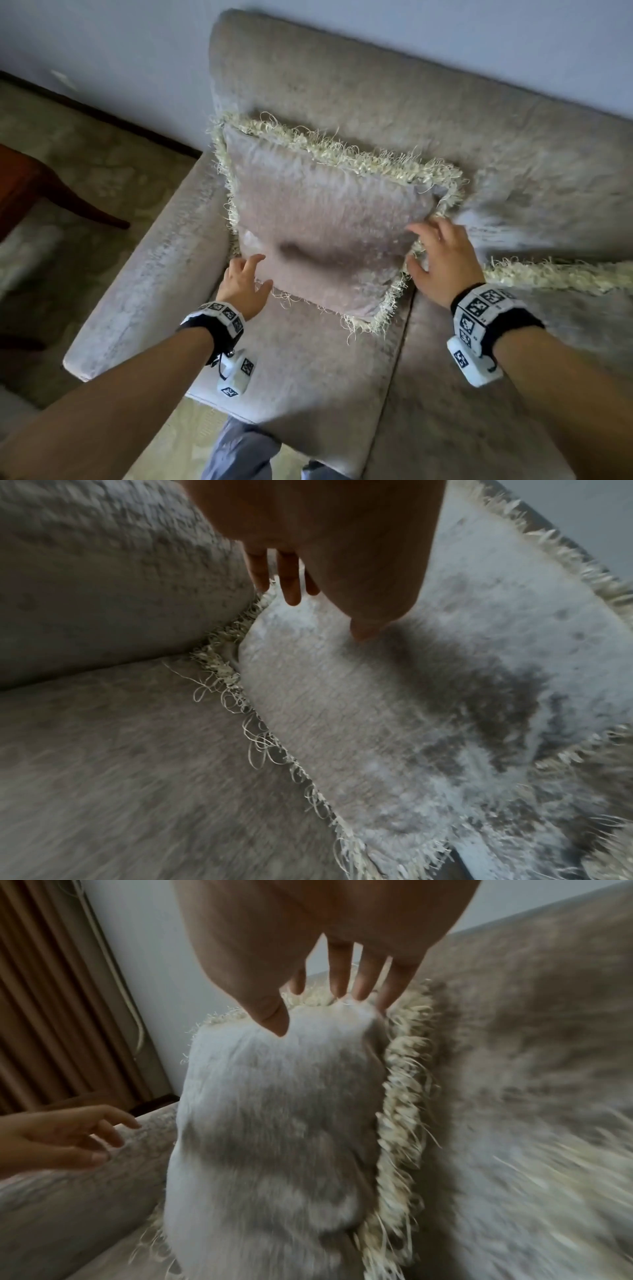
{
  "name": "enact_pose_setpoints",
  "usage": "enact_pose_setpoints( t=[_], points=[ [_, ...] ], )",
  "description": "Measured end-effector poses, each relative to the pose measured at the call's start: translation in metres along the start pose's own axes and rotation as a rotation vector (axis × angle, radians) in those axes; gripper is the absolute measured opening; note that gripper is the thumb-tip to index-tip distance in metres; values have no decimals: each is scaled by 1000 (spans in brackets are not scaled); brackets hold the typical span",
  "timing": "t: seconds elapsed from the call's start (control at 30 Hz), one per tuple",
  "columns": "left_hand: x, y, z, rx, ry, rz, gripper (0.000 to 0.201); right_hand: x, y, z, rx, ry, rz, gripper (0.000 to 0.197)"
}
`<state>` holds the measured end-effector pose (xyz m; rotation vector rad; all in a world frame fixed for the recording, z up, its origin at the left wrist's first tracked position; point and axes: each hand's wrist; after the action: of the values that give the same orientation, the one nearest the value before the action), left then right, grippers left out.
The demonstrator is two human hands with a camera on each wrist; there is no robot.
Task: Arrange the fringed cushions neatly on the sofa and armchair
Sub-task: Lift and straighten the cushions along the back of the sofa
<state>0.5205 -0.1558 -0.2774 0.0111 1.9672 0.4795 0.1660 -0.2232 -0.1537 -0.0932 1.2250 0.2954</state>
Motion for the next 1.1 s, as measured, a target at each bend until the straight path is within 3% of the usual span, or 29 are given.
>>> enact_pose_setpoints(
  t=[0.13, 0.3, 0.47, 0.57, 0.67, 0.8, 1.1],
  points=[
    [16, -43, 40, -12, 48, 44, 78, 10, -46, 20, -30, 157, -31, 72],
    [32, -104, 80, 9, 34, 186, 104, 38, -98, 34, 92, 280, 97, 99],
    [62, -137, 104, 126, 131, 233, 129, 63, -110, 31, 173, 288, 48, 96],
    [82, -144, 104, 132, 169, 180, 138, 81, -107, 25, 143, 279, -53, 86],
    [95, -154, 104, 168, 184, 102, 139, 94, -107, 21, 151, 260, -106, 83],
    [95, -162, 97, 96, 216, 119, 134, 103, -102, 19, 121, 230, -166, 75],
    [72, -155, 84, 86, 326, 129, 103, 110, -84, 21, 57, 176, -278, 65]
  ],
)
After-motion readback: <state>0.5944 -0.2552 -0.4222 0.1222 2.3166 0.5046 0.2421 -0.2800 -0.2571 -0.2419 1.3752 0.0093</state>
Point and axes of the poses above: each hand's wrist, its own y-axis away from the middle knuckle, its own x-axis out of the palm, z = x × y, and after that the axes turned 5 degrees about -y, right-handed
